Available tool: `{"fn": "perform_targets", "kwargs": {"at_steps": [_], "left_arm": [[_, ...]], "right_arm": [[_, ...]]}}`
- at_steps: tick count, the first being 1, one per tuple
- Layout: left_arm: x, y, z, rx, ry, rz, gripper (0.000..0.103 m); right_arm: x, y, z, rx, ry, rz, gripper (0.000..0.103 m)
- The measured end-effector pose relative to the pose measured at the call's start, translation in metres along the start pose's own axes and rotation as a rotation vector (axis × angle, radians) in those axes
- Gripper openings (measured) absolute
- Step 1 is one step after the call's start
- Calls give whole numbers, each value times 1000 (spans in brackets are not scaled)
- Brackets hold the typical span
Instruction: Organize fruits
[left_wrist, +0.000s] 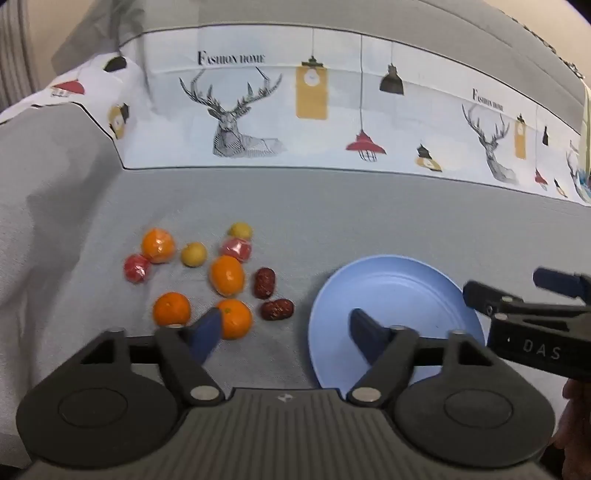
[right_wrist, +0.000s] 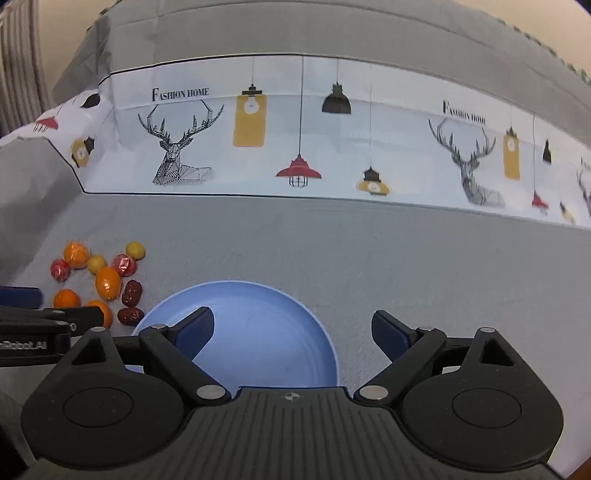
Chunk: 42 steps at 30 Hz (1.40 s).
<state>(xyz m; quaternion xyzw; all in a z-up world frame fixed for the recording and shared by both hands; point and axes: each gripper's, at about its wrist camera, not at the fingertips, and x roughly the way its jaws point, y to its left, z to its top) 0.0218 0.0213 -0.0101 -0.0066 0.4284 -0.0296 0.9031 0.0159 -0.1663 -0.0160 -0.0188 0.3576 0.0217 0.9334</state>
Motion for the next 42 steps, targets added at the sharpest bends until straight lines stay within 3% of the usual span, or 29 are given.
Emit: {"fn": "perform_targets", "kwargs": {"at_steps": [3, 7, 13, 19, 24, 25, 30, 34, 36, 42], "left_arm": [[3, -2, -3, 3, 26, -19, 62], [7, -9, -7, 24, 58, -25, 61], [18, -13, -13, 32, 137, -44, 61], [21, -25, -17, 66, 154, -68, 61], [21, -28, -17, 50, 165, -63, 62], [20, -28, -16, 46, 164, -59, 62], [22, -24, -14, 15, 181, -53, 62], [24, -26, -14, 21, 187, -48, 62], [24, -28, -15, 29, 190, -47, 62], [25, -28, -16, 27, 194, -35, 62]], "right_arm": [[-2, 3, 1, 1, -1, -15, 93], [2, 5, -6, -11, 23, -16, 90], [22, 1, -16, 4, 104, -49, 64], [43, -12, -33, 39, 266, -40, 63], [55, -13, -45, 21, 343, -59, 63], [58, -13, -46, 45, 372, -28, 63], [59, -19, -51, 49, 373, -54, 63], [54, -18, -47, 86, 329, 30, 63], [57, -12, -52, 29, 360, -7, 63], [64, -22, -53, 42, 410, -61, 64]]}}
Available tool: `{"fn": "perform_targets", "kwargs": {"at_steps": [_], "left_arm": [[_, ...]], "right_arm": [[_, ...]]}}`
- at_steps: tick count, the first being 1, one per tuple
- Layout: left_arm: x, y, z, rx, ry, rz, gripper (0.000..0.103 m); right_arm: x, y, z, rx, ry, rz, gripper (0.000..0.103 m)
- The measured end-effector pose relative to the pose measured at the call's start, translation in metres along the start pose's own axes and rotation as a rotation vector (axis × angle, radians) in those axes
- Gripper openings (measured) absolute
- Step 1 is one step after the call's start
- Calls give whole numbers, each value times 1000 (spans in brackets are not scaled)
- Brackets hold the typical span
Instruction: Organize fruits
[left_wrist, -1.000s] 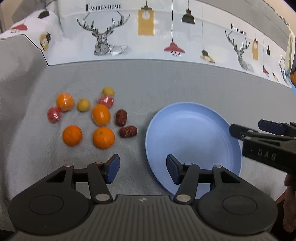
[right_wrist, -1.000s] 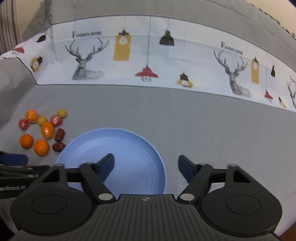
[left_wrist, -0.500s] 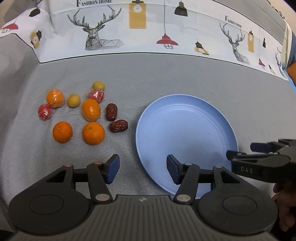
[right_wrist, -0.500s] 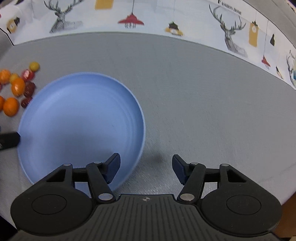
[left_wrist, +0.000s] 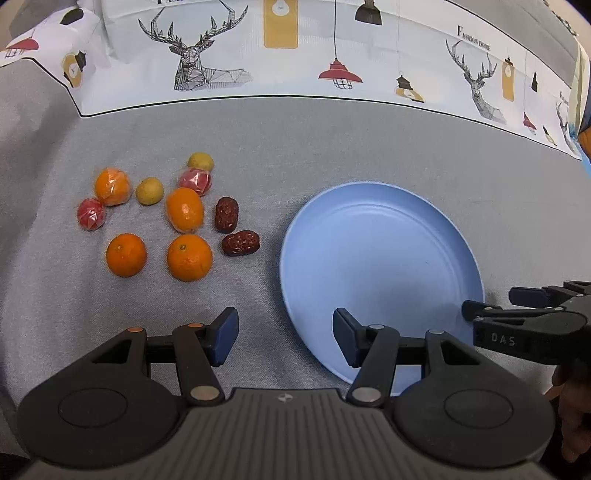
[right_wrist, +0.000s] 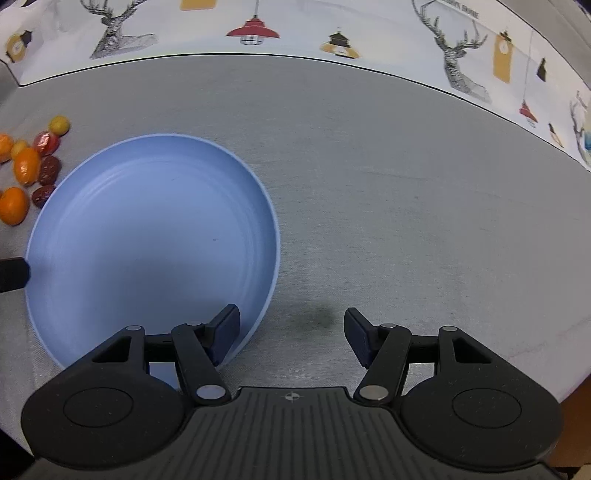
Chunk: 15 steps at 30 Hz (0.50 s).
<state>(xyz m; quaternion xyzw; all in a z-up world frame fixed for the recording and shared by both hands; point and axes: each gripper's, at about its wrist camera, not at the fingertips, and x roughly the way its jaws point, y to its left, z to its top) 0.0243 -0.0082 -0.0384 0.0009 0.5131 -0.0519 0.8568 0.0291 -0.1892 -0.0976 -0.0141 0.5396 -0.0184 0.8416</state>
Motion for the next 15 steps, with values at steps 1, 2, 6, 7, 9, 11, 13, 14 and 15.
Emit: {"fn": "perform_targets", "kwargs": {"at_steps": [1, 2, 6, 7, 9, 11, 13, 14, 15], "left_arm": [[0, 0, 0, -1, 1, 0, 62], [1, 0, 0, -1, 2, -1, 62], [0, -1, -1, 7, 3, 0, 62], [1, -2, -1, 7, 3, 0, 62], [1, -2, -1, 7, 3, -2, 62], [1, -3, -1, 8, 3, -4, 62], [1, -3, -1, 9, 3, -8, 62], [0, -4, -1, 10, 2, -9, 62], [1, -4, -1, 11, 2, -9, 62]], "right_arm": [[0, -1, 0, 2, 4, -7, 64], [0, -2, 1, 0, 6, -18, 64], [-4, -1, 0, -5, -9, -24, 64], [-5, -2, 1, -1, -20, -15, 64], [-12, -3, 2, 9, -56, 11, 64], [-17, -3, 2, 12, -96, 36, 64], [-22, -1, 3, 3, -128, 51, 64], [-24, -2, 5, -3, -138, 54, 64], [-27, -1, 6, -5, -147, 64, 64]]}}
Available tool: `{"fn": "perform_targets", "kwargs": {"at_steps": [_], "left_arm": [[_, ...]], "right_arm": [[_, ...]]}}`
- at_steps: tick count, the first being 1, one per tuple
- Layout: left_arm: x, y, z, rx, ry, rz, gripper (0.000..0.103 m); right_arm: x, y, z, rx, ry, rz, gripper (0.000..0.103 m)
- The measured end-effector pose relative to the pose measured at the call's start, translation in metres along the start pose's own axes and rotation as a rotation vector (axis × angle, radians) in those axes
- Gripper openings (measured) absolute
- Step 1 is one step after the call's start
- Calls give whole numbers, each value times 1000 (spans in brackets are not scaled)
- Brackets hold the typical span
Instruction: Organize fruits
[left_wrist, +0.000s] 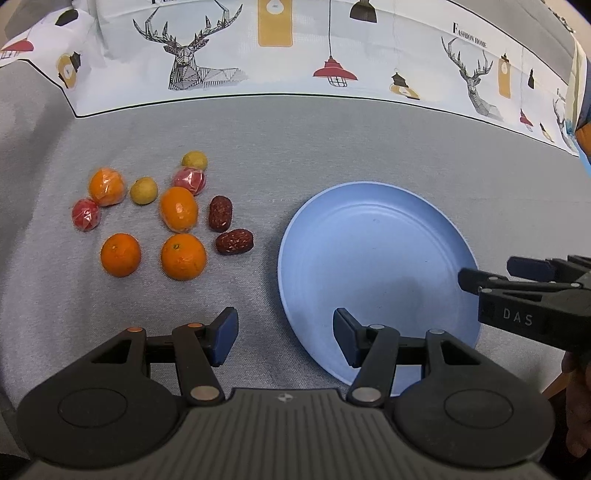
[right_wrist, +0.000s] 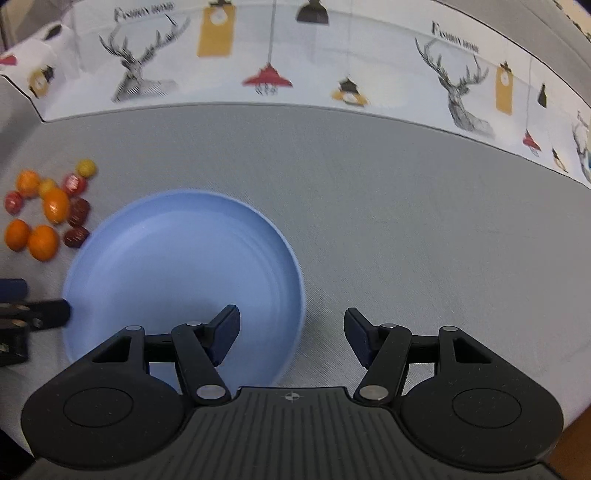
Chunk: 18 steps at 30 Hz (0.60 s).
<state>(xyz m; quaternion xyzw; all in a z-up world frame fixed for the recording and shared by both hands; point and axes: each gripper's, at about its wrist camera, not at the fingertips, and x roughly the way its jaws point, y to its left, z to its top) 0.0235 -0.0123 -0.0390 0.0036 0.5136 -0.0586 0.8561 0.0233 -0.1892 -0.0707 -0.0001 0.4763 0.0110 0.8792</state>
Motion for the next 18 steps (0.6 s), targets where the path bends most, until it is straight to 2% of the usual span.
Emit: {"fn": "perform_targets", "kwargs": {"at_steps": [3, 10, 11, 12, 15, 18], "left_arm": [[0, -1, 1, -1, 0, -4, 62], [-1, -3, 1, 12, -6, -19, 62], [-1, -3, 1, 16, -8, -22, 57], [-1, -4, 1, 22, -10, -23, 44], [-3, -5, 0, 30, -18, -35, 25], [-7, -4, 2, 27, -42, -40, 21]], "right_arm": [[-5, 5, 3, -21, -28, 18, 64], [-11, 9, 1, -35, -62, -5, 64], [-11, 8, 3, -36, -65, -16, 63], [-13, 6, 3, -26, -73, -16, 61], [-16, 3, 5, -9, -96, -21, 51], [-20, -1, 8, 9, -120, -5, 37]]}}
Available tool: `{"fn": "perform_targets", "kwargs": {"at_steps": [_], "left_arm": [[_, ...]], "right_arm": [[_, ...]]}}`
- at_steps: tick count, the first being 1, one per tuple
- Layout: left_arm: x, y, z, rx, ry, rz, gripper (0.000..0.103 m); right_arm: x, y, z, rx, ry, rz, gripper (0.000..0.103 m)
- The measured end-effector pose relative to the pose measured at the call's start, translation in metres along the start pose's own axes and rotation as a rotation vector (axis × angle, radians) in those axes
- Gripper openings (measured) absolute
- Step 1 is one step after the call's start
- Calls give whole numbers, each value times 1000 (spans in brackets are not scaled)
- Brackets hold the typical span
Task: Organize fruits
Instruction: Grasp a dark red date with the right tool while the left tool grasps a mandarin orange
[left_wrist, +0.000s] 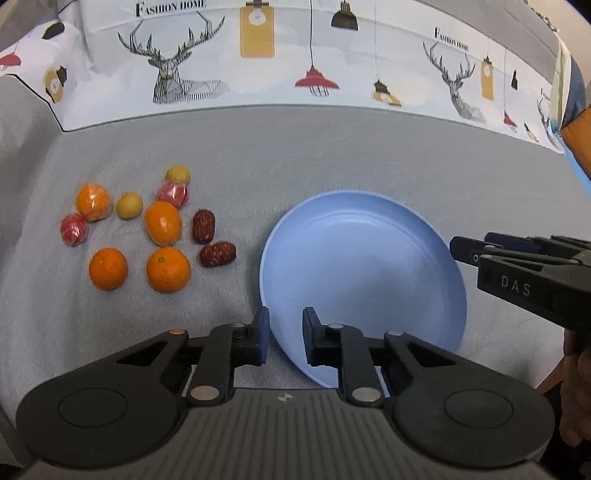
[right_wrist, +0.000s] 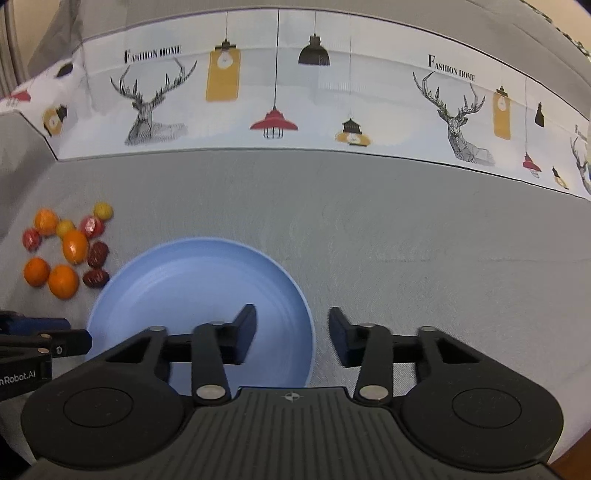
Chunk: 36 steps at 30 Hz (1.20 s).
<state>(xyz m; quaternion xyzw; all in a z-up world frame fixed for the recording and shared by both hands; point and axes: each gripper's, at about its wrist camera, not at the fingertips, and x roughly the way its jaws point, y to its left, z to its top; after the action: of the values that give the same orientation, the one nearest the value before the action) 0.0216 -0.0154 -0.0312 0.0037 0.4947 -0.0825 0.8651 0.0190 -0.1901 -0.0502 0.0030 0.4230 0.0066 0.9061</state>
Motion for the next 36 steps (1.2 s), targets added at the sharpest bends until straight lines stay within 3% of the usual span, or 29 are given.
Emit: {"fn": "perform_targets", "kwargs": {"at_steps": [3, 7, 11, 15, 18, 22, 26, 33, 36], "left_arm": [[-9, 8, 8, -17, -26, 3, 21], [-30, 41, 37, -105, -79, -31, 21], [-42, 86, 69, -189, -128, 7, 21], [-25, 122, 70, -256, -101, 92, 21], [-7, 138, 64, -365, -22, 72, 21], [-2, 140, 67, -374, -35, 88, 25], [4, 141, 64, -392, -9, 100, 40], [13, 155, 58, -463, 27, 122, 54], [19, 159, 56, -484, 54, 113, 57]], "right_arm": [[-5, -2, 3, 16, -33, 18, 30], [-12, -2, 9, 44, -82, 47, 29], [-21, 9, 15, 39, -138, 93, 29], [-29, 27, 19, -6, -191, 149, 27], [-31, 44, 21, -44, -205, 199, 27], [-24, 71, 23, -98, -159, 294, 27], [-7, 105, 26, -162, -88, 348, 28], [43, 149, 33, -229, 7, 307, 44], [61, 159, 34, -236, 48, 290, 46]]}}
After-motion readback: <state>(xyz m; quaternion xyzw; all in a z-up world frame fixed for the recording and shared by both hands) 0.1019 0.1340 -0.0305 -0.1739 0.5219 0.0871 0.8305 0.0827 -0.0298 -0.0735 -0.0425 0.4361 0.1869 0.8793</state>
